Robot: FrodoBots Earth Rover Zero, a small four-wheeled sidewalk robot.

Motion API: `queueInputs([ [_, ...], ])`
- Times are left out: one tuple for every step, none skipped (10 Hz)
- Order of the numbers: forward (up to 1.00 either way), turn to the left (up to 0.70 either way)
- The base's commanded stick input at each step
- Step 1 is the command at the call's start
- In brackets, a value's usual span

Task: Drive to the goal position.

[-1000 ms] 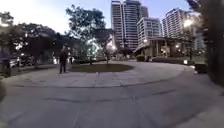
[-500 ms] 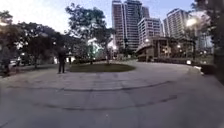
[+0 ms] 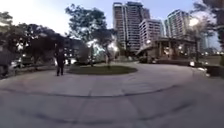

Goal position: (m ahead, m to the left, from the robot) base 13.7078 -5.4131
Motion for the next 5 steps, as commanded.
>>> queueInputs([
  [0.7, -0.35],
  [0.7, -0.35],
  [0.7, -0.35],
  [0.7, -0.35],
  [0.7, -0.35],
])
